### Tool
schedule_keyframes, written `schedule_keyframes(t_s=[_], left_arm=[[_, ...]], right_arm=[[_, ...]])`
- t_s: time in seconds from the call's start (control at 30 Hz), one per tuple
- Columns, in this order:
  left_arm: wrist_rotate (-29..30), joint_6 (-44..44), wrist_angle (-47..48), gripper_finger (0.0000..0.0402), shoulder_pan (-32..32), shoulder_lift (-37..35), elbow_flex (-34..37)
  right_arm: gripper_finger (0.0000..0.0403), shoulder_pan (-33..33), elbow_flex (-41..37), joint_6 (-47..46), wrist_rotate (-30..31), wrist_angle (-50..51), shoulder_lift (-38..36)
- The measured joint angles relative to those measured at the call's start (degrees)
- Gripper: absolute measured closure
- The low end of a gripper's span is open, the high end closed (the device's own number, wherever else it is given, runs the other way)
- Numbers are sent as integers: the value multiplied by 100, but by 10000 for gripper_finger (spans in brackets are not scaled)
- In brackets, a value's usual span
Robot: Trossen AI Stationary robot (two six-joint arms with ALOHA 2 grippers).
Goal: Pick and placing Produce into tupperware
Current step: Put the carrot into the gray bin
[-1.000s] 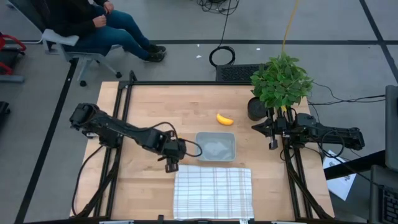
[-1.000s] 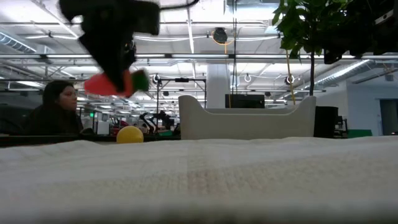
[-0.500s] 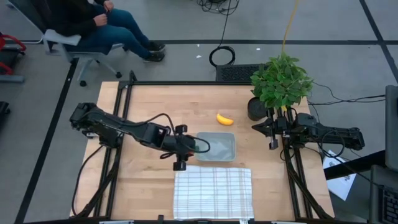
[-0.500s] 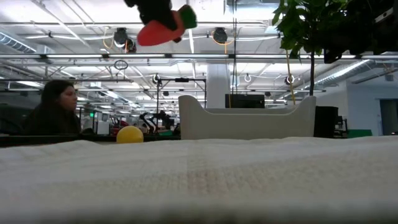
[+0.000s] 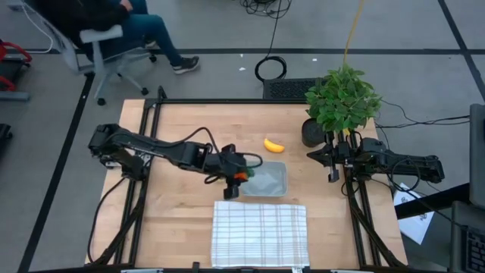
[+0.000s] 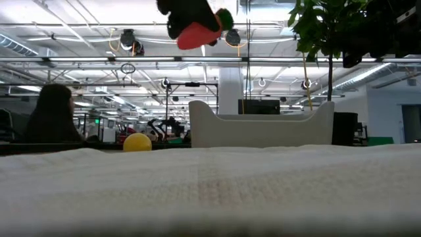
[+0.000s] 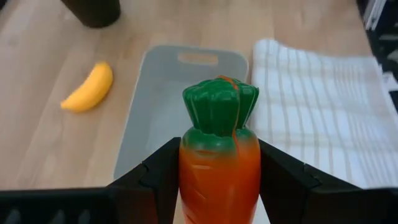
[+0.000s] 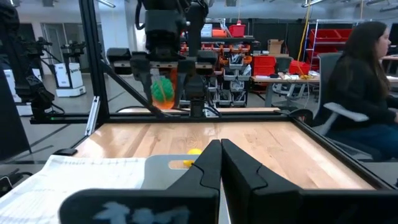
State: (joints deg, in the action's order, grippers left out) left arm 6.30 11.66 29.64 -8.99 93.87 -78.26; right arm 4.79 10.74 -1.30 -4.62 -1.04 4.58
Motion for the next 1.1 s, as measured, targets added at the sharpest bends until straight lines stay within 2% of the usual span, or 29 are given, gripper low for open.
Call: schedule_keyframes(t_s=[0.4,0.5,0.93,1.1], left_arm=[[-497,-416,-627,222,501,430,-5],[-690,-460,-539,222,602,466,-13],[-797,-1340,279,222,804,1284,-1237],[-750,-1409,101,222,839,1818,-1434]], right_arm=[[403,-2,3,2,-2,28,106],[403,-2,2,2,-2,0,182],[403,-2,10,1,2,-113,348],[403,-2,2,2,0,-80,411]])
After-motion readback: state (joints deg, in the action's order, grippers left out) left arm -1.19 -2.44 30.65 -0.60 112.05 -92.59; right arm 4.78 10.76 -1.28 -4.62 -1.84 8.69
